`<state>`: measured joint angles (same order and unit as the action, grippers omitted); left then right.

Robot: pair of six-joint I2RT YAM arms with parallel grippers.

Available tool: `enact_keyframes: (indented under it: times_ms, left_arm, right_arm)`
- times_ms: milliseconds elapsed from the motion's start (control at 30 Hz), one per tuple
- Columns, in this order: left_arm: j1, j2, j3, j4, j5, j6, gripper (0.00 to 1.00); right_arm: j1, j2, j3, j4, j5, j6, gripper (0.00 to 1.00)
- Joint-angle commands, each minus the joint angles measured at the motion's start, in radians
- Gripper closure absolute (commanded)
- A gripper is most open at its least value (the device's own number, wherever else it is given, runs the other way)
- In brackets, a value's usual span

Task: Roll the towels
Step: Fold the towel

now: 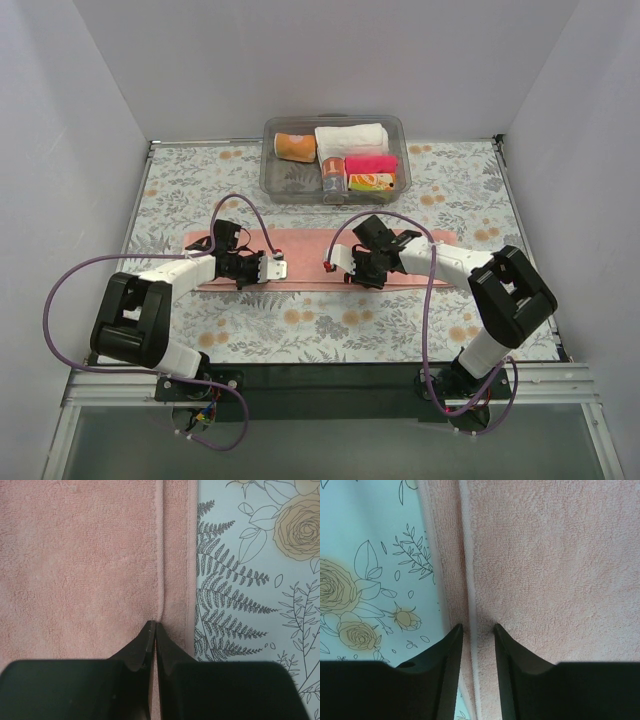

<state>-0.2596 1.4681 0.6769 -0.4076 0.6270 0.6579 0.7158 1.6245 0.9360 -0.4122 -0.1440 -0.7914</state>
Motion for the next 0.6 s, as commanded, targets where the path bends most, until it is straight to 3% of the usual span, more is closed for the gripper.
enact_keyframes:
  times_ms: [0,200,333,567]
  left_arm:
    - [-0.004,0.001,0.027,0.004,-0.007,-0.003,1.0]
    - [-0.004,-0.003,0.027,0.003,-0.01,-0.009,1.0]
    - [-0.006,-0.011,0.027,0.0,-0.015,-0.007,1.0]
    - [-0.003,-0.058,0.038,-0.031,-0.009,-0.009,1.0]
  right_arm:
    - [0.007,-0.028,0.0,-0.036,-0.019,-0.006,0.69]
    - [0.007,-0.002,0.0,-0.016,0.012,-0.005,0.81]
    - [0.004,-0.002,0.009,-0.011,0.029,-0.003,0.97]
    - [-0.006,-0.054,0.014,-0.036,0.017,-0.005,0.99]
